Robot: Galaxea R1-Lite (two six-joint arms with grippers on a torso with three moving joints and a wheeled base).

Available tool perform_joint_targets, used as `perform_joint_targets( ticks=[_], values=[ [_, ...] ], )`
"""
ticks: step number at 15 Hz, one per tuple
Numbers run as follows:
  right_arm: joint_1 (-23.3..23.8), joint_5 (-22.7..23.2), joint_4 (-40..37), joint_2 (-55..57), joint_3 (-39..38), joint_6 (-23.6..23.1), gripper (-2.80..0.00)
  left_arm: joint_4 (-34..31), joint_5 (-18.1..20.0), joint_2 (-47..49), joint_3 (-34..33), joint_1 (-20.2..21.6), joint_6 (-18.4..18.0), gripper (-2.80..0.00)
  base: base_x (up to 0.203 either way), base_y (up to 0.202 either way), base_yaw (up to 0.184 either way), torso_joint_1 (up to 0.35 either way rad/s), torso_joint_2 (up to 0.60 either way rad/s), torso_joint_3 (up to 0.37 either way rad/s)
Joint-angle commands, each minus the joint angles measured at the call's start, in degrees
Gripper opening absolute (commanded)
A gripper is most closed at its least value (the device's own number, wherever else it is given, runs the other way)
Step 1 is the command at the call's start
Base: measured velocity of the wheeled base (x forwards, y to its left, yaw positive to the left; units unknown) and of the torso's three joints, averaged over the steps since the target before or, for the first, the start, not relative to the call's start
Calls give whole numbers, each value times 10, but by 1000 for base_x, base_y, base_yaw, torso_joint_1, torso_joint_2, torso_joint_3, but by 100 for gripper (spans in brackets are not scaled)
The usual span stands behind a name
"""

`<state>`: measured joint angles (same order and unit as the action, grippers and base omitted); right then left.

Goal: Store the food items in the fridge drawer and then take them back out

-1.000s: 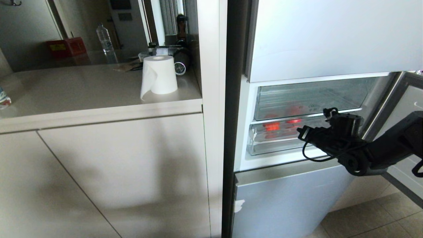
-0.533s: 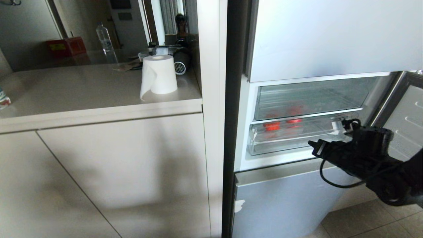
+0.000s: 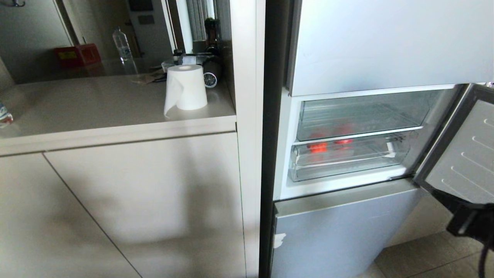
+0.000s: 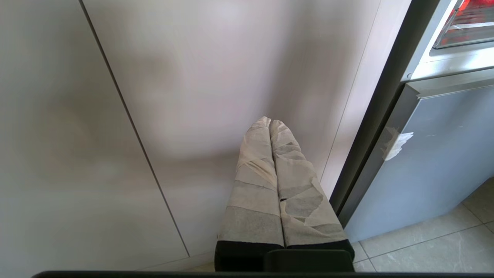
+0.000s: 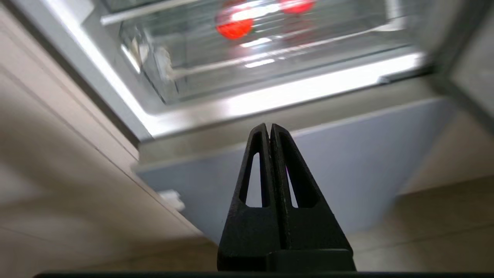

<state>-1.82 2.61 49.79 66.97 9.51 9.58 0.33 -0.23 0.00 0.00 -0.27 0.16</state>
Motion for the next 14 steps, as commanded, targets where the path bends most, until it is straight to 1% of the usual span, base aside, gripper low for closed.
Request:
perform_joint_targets(
  ticks=[1,5,6,7,10,12,13,14],
  values=[
    [0,-12,-79,-201,-41,-19,-280,0,0,1,0,0,0,-280,0,0,0,0,0,0],
    [2,-32,-349,-437,-79,-73,-280,0,0,1,0,0,0,-280,0,0,0,0,0,0],
    [2,-30,-403,-491,-83,-92,-280,0,0,1,0,0,0,-280,0,0,0,0,0,0],
    [4,-28,-441,-539,-86,-108,-280,0,0,1,0,0,0,-280,0,0,0,0,0,0],
    [10,-23,-481,-659,-93,-136,-280,0,0,1,0,0,-1,-280,0,0,0,0,0,0],
    [13,-21,-497,-670,-95,-150,-280,0,0,1,0,0,-1,-280,0,0,0,0,0,0],
    [14,-21,-500,-670,-95,-149,-280,0,0,1,0,0,-1,-280,0,0,0,0,0,0],
    [14,-22,-500,-669,-95,-138,-280,0,0,1,0,0,-1,-280,0,0,0,0,0,0]
  ],
)
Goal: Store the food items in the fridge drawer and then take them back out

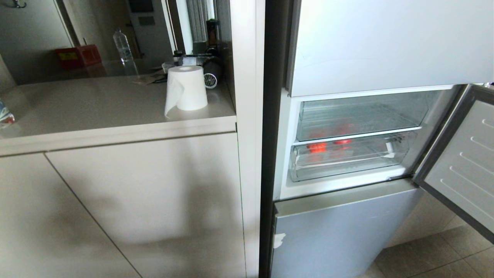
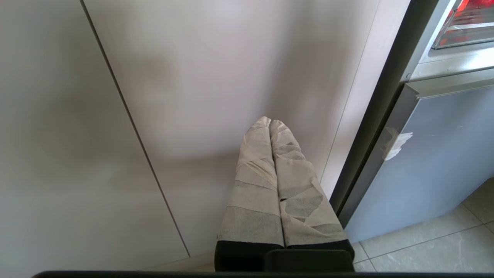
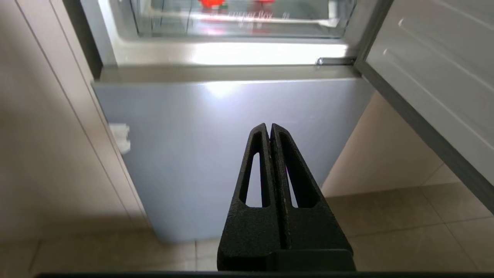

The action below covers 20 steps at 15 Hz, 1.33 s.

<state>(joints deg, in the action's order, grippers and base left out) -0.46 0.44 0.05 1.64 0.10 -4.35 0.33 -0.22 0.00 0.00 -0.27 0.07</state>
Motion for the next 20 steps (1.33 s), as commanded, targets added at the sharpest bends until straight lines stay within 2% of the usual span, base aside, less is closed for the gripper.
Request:
perform_joint_targets(
  ticks=[1,9,20],
  values=[
    [0,-1,-1,-16,-1,10,-280,0,0,1,0,0,0,-280,0,0,0,0,0,0],
    [0,1,-1,-16,-1,0,-280,0,0,1,0,0,0,-280,0,0,0,0,0,0],
    [0,1,-1,-16,-1,2,-280,0,0,1,0,0,0,-280,-1,6,-169,1,2,2]
  ],
)
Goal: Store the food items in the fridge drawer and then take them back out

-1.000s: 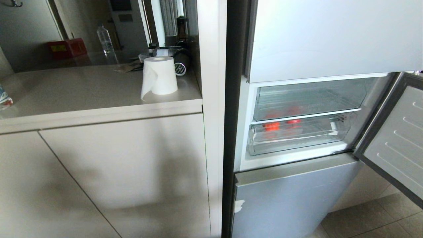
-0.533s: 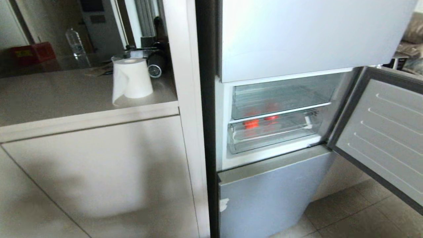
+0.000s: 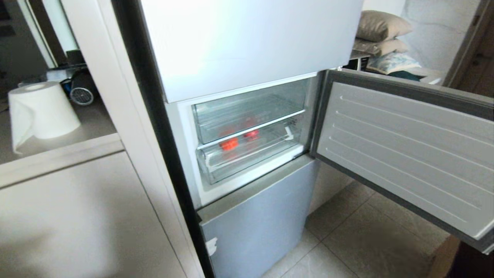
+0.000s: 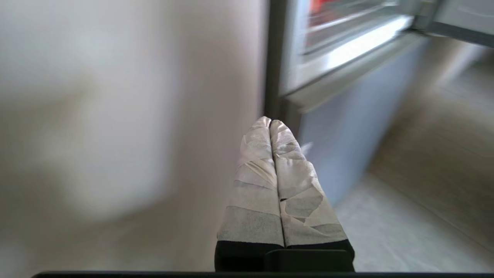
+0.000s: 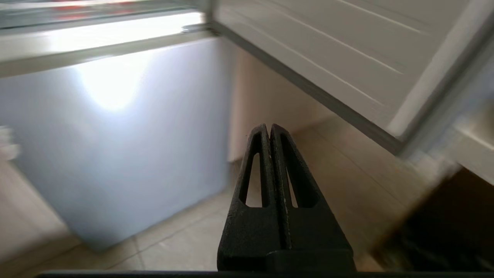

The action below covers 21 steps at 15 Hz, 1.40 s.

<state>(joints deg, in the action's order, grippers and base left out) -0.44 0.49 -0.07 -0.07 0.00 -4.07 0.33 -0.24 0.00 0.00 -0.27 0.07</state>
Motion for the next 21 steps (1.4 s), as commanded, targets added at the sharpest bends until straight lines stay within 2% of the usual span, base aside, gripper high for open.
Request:
perform_joint_targets(
  ticks=[1,6,9,10,12,13,14,16,18,19,21],
  values=[
    [0,0,0,1,0,-1,-280,0,0,1,0,0,0,-280,-2,10,-170,2,2,7],
    [0,0,0,1,0,8,-280,0,0,1,0,0,0,-280,0,7,-168,1,4,4],
    [0,-4,20,7,12,46,-280,0,0,1,0,0,0,-280,1,4,-55,2,2,2],
    [2,-9,53,33,31,73,-280,0,1,1,0,0,0,-280,0,0,0,0,0,0],
    [18,-41,120,129,89,176,-280,0,0,1,0,0,0,-280,0,0,0,0,0,0],
    [43,-65,150,189,128,245,-280,0,0,1,0,0,0,-280,0,0,0,0,0,0],
    [88,-83,174,244,161,310,-280,0,0,1,0,0,0,-280,0,0,0,0,0,0],
    [219,-84,212,331,201,400,-280,0,0,1,0,0,0,-280,0,0,0,0,0,0],
    [351,-13,287,430,213,458,-280,0,0,1,0,0,0,-280,0,0,0,0,0,0],
    [403,47,338,488,216,487,-280,0,0,1,0,0,0,-280,0,0,0,0,0,0],
    [457,125,413,591,228,540,-280,0,0,1,0,0,0,-280,0,0,0,0,0,0]
  ],
)
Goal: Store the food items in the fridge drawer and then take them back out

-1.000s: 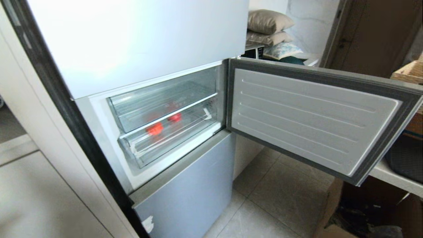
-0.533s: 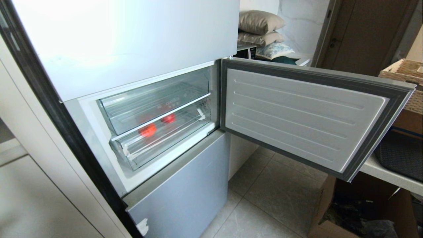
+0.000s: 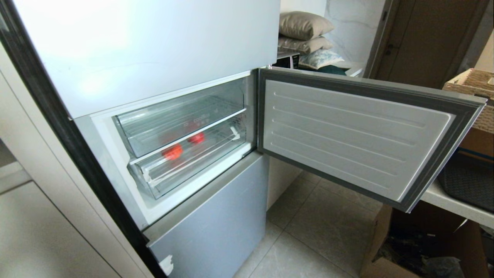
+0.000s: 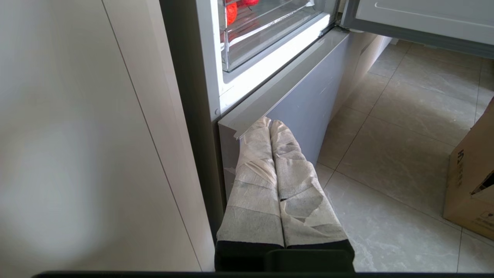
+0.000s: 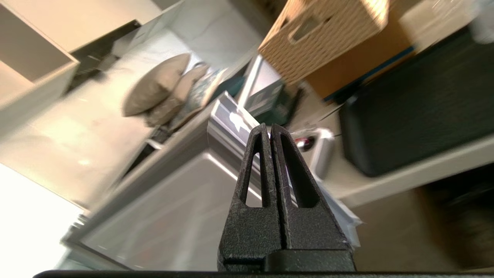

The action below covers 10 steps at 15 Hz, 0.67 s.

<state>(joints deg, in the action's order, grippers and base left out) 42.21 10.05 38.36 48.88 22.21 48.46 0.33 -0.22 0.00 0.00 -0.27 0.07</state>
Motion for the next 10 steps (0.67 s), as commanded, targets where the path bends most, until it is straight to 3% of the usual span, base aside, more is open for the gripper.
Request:
perform_joint_targets(
  ticks=[1,5,10],
  values=[
    [44,51,59,155,16,36,-280,0,0,1,0,0,0,-280,0,0,0,0,0,0],
    [58,96,177,385,94,74,-280,0,0,1,0,0,0,-280,0,0,0,0,0,0],
    [41,176,230,614,306,115,-280,0,0,1,0,0,0,-280,0,0,0,0,0,0]
  ],
)
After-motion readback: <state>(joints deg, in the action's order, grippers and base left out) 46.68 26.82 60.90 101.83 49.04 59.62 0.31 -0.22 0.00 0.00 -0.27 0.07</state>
